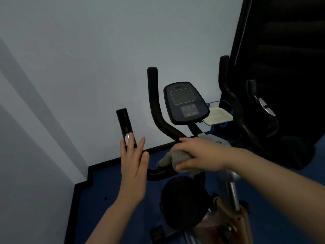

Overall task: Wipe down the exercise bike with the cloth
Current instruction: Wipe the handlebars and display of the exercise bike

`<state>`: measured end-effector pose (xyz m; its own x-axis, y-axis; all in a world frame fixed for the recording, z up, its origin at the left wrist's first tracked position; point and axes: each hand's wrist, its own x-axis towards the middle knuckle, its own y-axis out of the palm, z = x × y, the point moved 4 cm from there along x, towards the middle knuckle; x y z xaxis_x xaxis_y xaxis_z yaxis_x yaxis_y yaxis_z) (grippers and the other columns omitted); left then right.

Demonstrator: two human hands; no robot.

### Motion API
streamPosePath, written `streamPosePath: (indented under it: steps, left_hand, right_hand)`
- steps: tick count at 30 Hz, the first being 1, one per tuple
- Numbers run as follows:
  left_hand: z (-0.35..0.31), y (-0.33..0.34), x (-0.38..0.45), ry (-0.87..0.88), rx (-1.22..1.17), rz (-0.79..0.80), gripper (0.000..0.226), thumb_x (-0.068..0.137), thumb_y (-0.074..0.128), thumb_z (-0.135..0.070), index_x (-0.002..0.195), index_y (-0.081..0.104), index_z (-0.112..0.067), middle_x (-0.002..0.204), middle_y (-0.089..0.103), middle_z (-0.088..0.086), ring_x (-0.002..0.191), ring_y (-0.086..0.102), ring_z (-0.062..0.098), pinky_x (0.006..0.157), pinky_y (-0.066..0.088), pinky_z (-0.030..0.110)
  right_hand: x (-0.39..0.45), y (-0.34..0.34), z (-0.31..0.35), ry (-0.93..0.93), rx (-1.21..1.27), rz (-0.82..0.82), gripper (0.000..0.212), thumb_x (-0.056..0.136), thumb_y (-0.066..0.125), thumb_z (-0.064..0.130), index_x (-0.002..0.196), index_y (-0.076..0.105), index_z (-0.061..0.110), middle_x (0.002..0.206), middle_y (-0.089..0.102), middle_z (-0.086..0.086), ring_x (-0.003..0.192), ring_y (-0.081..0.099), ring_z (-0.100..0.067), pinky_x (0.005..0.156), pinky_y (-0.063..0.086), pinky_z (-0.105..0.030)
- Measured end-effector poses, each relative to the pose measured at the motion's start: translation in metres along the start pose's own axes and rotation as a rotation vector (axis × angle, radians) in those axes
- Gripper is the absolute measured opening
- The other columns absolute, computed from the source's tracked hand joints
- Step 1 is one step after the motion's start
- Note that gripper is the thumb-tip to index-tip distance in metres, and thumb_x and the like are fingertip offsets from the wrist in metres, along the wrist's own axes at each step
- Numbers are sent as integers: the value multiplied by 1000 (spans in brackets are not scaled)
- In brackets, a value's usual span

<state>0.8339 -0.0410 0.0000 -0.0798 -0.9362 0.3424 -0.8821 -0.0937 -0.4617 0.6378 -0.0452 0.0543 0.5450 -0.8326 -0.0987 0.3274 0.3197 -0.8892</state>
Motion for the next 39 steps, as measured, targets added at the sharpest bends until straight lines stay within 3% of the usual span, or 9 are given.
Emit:
streamPosePath:
  steps: [5,10,15,18,20,24,28,34,39]
  left_hand:
    - [-28,9,7,153,96,-81,46,99,25,-47,122,61,-30,143,46,-15,143,26,2,122,3,33]
    - [-31,25,9,170,441,13,66,99,9,-49,98,73,-35,90,72,-20,93,62,-5,118,9,28]
    - [-24,28,9,179,532,48,71,98,5,-54,85,74,-40,69,70,-17,84,62,-6,117,-2,21]
    - [-25,29,10,186,551,28,70,99,7,-52,84,74,-39,67,69,-17,82,62,-6,117,1,22]
    - [-24,30,7,194,557,20,69,100,9,-50,84,75,-38,66,69,-16,80,63,-5,118,5,25]
    - [-21,31,4,207,522,-7,65,101,14,-47,83,76,-37,65,69,-15,78,64,-4,117,9,26]
    - [-21,31,6,234,534,-20,62,102,17,-45,84,76,-35,68,70,-15,76,65,-2,117,15,32]
    - [-21,32,1,230,534,-28,61,101,18,-44,83,76,-36,67,69,-16,73,64,-1,116,18,33]
    - [-21,31,5,278,547,-58,57,102,24,-40,80,76,-34,67,69,-17,69,64,1,108,23,30]
  right_hand:
    - [-47,-35,-37,184,341,-679,22,84,65,52,104,61,44,96,70,15,96,61,-1,88,50,-25]
    - [-48,20,-37,368,-4,-651,17,97,49,46,99,57,32,97,64,9,121,28,-8,114,-3,-23]
    - [-57,37,-28,299,41,-837,30,99,45,41,111,64,21,108,69,0,121,22,1,117,6,-38]
    - [-42,24,-34,325,-92,-650,38,103,31,48,108,62,28,98,71,6,109,52,-2,115,-18,-24]
    - [-40,26,-34,332,-80,-667,39,103,31,46,108,63,25,99,71,2,117,45,-3,112,-21,-17]
    - [-63,56,-30,361,170,-840,44,97,38,52,132,54,30,134,53,15,135,-1,18,117,3,-26]
    - [-40,38,-34,390,71,-720,29,102,33,44,99,58,30,97,65,11,112,50,-2,122,3,-31]
    - [-61,58,-24,330,205,-906,22,100,51,31,114,65,21,116,61,12,117,41,9,110,23,-12]
    - [-42,49,-24,419,256,-869,21,99,49,36,116,59,28,105,60,13,100,54,-4,78,38,-22]
